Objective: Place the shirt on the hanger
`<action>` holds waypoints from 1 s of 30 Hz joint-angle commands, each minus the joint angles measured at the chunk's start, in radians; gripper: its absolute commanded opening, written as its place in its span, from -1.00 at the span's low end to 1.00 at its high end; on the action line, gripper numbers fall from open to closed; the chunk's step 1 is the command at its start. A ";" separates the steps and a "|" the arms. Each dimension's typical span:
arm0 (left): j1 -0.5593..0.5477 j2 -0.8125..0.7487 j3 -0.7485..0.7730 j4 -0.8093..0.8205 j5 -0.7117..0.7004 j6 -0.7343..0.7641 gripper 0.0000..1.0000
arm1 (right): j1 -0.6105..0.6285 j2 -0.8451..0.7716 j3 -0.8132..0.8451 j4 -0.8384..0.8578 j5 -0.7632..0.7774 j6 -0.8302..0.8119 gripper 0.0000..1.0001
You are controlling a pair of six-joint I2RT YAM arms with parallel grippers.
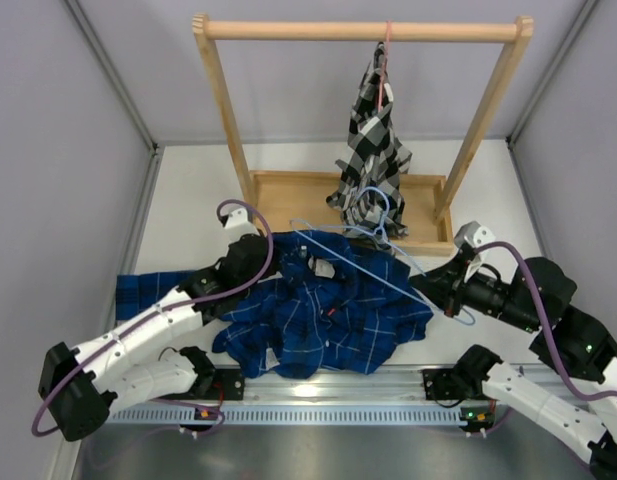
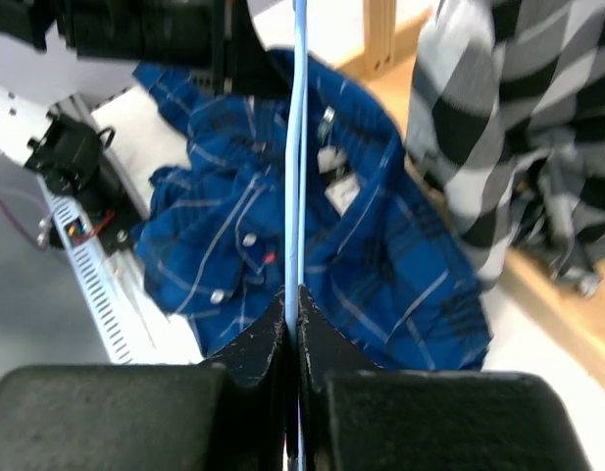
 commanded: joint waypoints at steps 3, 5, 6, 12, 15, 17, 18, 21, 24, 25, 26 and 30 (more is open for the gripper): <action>0.025 -0.011 0.043 0.017 0.054 0.041 -1.00 | -0.012 -0.054 -0.015 -0.140 -0.108 0.049 -1.00; 0.025 -0.016 0.047 0.018 0.068 0.048 -1.00 | -0.010 -0.058 -0.009 -0.160 -0.076 0.056 -1.00; 0.025 -0.019 0.051 0.018 0.091 0.049 -1.00 | -0.012 -0.063 -0.011 -0.167 -0.067 0.068 -1.00; 0.025 -0.066 0.059 0.060 0.186 0.080 -1.00 | -0.012 -0.040 -0.057 -0.155 -0.071 0.092 -1.00; 0.025 -0.077 0.071 0.064 0.287 0.098 -1.00 | -0.012 -0.009 -0.083 -0.111 -0.062 0.096 -1.00; 0.025 -0.086 0.071 0.084 0.393 0.101 -1.00 | -0.010 0.003 -0.100 -0.067 -0.077 0.093 -1.00; 0.024 -0.088 0.073 0.089 0.425 0.104 -1.00 | -0.012 0.015 -0.106 -0.051 -0.089 0.092 -1.00; 0.024 -0.086 0.103 0.084 0.516 0.150 -1.00 | -0.012 0.040 -0.129 0.036 -0.175 0.104 -1.00; 0.013 -0.037 0.212 0.025 0.712 0.213 -1.00 | -0.012 0.077 -0.156 0.162 -0.306 0.119 -1.00; -0.004 -0.004 0.256 -0.018 0.734 0.260 -1.00 | -0.012 0.086 -0.166 0.191 -0.333 0.125 -1.00; -0.033 0.012 0.304 -0.123 0.729 0.291 -1.00 | -0.010 0.094 -0.170 0.222 -0.365 0.136 -1.00; -0.238 0.029 0.493 -0.316 0.418 0.397 -1.00 | -0.010 0.147 -0.178 0.352 -0.545 0.150 -1.00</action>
